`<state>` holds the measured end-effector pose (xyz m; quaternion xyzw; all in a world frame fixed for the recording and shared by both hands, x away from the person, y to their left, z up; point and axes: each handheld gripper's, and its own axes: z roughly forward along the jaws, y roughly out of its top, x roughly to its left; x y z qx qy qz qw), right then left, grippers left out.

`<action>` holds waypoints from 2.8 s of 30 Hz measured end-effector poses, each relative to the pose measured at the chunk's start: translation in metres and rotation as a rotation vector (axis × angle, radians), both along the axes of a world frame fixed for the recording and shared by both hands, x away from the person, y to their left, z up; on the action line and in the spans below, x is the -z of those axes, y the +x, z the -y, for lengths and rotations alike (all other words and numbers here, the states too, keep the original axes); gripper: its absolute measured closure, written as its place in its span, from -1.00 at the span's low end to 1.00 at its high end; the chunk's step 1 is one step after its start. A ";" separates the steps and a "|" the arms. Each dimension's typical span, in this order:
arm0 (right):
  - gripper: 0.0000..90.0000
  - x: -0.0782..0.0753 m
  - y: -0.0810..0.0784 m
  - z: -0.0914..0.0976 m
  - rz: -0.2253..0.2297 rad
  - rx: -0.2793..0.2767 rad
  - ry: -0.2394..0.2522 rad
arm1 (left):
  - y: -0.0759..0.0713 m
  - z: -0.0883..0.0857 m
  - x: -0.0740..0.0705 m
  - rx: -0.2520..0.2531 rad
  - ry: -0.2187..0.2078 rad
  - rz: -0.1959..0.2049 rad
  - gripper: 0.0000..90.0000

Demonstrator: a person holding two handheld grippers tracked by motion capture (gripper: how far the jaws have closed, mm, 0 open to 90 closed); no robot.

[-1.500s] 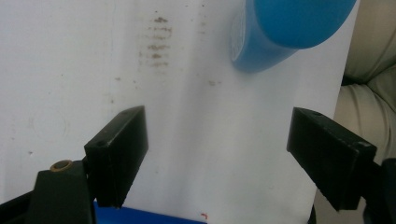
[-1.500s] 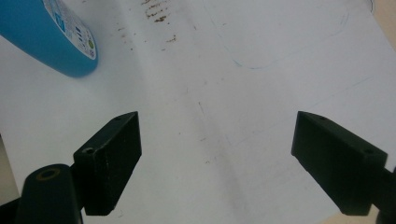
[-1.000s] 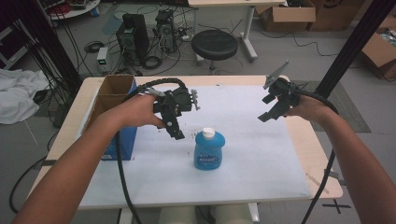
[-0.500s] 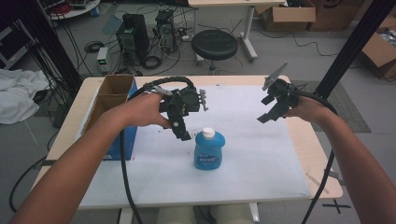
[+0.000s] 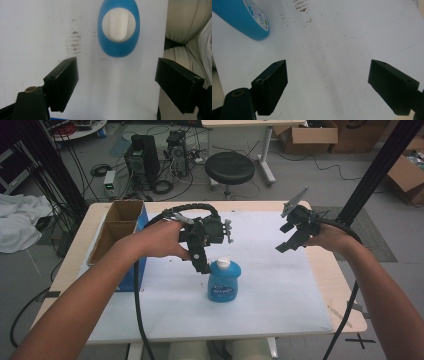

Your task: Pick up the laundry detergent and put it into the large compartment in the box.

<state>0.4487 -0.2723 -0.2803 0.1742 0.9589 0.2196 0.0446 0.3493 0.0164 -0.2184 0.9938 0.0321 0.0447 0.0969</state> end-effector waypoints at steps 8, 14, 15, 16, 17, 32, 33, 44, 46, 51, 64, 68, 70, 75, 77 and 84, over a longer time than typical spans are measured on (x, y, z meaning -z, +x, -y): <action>-0.65 0.001 0.000 -0.004 -0.001 -0.012 -0.003 | -0.001 0.013 0.002 0.017 0.002 -0.010 -0.57; -0.65 0.001 -0.001 -0.005 -0.001 -0.014 0.000 | 0.000 0.022 0.007 0.029 0.003 -0.016 -0.57; -0.65 0.001 -0.001 -0.005 -0.001 -0.013 0.000 | 0.001 0.023 0.009 0.030 0.005 -0.017 -0.57; -0.65 0.001 -0.001 -0.005 -0.001 -0.014 -0.001 | 0.001 0.025 0.010 0.033 0.010 -0.016 -0.57; -0.65 0.001 -0.001 -0.005 0.002 -0.017 0.000 | 0.002 0.026 0.011 0.031 0.009 -0.019 -0.57; -0.65 0.000 -0.001 -0.007 -0.001 -0.019 0.008 | 0.008 0.045 0.033 0.055 0.048 -0.048 -0.56; -0.65 0.000 -0.001 -0.007 -0.001 -0.017 0.009 | 0.007 0.046 0.035 0.058 0.050 -0.046 -0.56; -0.65 0.000 -0.001 -0.007 0.000 -0.018 0.013 | 0.008 0.053 0.052 0.078 0.090 -0.045 -0.56; -0.65 0.000 -0.001 -0.007 0.000 -0.019 0.013 | 0.008 0.054 0.055 0.082 0.100 -0.040 -0.56; -0.65 0.000 0.000 -0.008 0.000 -0.023 0.014 | 0.008 0.056 0.060 0.085 0.087 -0.048 -0.55; -0.64 0.001 0.001 -0.009 -0.002 -0.023 0.015 | 0.011 0.055 0.066 0.084 0.105 -0.057 -0.48; -0.64 0.001 0.001 -0.008 -0.003 -0.024 0.016 | 0.011 0.056 0.066 0.087 0.099 -0.058 -0.44; -0.65 0.001 0.001 -0.008 0.001 -0.023 0.018 | 0.011 0.056 0.066 0.087 0.097 -0.059 -0.42; -0.65 0.001 0.001 -0.008 -0.002 -0.020 0.019 | 0.012 0.056 0.066 0.090 0.096 -0.058 -0.37; -0.65 0.001 0.001 -0.008 -0.001 -0.022 0.018 | 0.012 0.056 0.066 0.087 0.093 -0.056 -0.37; -0.64 0.002 0.001 -0.008 -0.005 -0.019 0.025 | 0.012 0.055 0.065 0.085 0.092 -0.048 -0.30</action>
